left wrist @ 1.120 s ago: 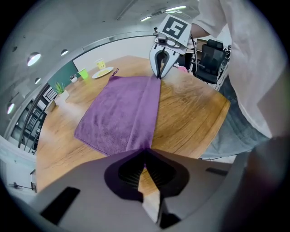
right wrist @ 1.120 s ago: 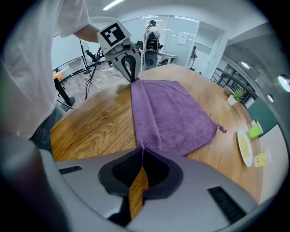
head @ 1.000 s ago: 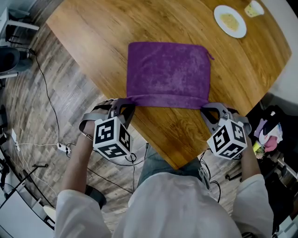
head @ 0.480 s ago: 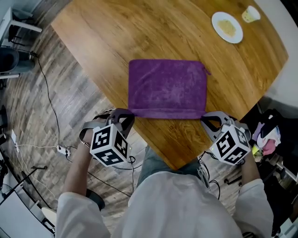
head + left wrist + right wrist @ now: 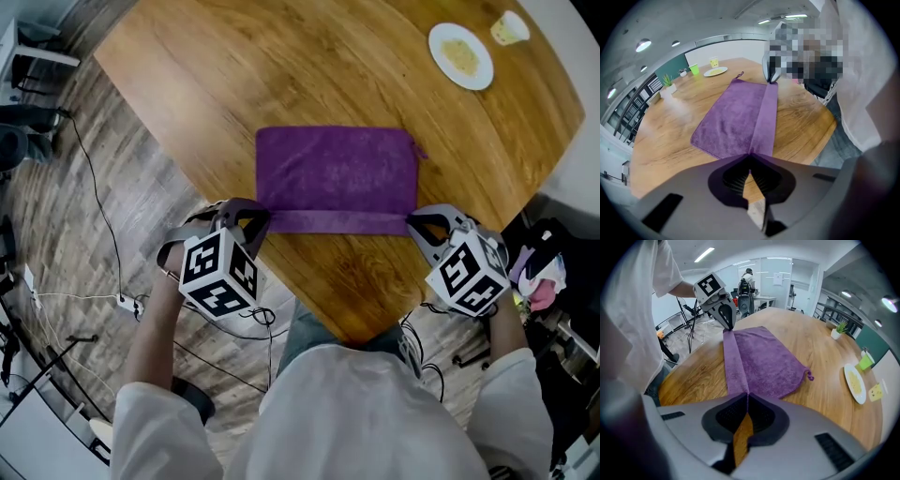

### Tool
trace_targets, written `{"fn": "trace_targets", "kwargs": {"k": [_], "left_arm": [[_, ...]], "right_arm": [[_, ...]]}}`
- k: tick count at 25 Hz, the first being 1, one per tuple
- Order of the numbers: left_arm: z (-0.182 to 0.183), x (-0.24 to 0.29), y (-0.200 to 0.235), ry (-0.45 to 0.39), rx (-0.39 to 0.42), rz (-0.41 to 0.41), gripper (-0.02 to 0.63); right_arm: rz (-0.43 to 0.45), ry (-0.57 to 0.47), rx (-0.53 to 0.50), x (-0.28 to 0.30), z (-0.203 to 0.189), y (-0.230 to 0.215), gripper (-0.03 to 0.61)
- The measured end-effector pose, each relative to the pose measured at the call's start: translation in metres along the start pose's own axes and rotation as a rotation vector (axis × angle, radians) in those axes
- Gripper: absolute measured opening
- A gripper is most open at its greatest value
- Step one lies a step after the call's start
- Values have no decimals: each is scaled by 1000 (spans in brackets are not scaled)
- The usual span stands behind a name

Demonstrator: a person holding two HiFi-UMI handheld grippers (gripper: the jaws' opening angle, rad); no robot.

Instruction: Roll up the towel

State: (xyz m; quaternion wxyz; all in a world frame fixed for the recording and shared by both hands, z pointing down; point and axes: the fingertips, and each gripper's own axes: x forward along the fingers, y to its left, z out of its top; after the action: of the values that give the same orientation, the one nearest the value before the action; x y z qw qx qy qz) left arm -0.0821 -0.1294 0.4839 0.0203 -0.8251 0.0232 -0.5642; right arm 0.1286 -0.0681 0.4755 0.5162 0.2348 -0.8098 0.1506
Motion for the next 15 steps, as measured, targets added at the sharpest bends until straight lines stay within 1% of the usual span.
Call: {"fn": "trace_targets", "kwargs": {"k": [10, 12, 15], "left_arm": [[0, 11, 9, -8, 4, 51, 18], [-1, 10, 9, -17, -6, 51, 26], [-3, 5, 12, -36, -36, 53, 55]], "right_arm": [[-28, 3, 21, 12, -5, -8, 14], [-37, -6, 29, 11, -4, -11, 30], [-62, -17, 44, 6, -4, -15, 64]]}}
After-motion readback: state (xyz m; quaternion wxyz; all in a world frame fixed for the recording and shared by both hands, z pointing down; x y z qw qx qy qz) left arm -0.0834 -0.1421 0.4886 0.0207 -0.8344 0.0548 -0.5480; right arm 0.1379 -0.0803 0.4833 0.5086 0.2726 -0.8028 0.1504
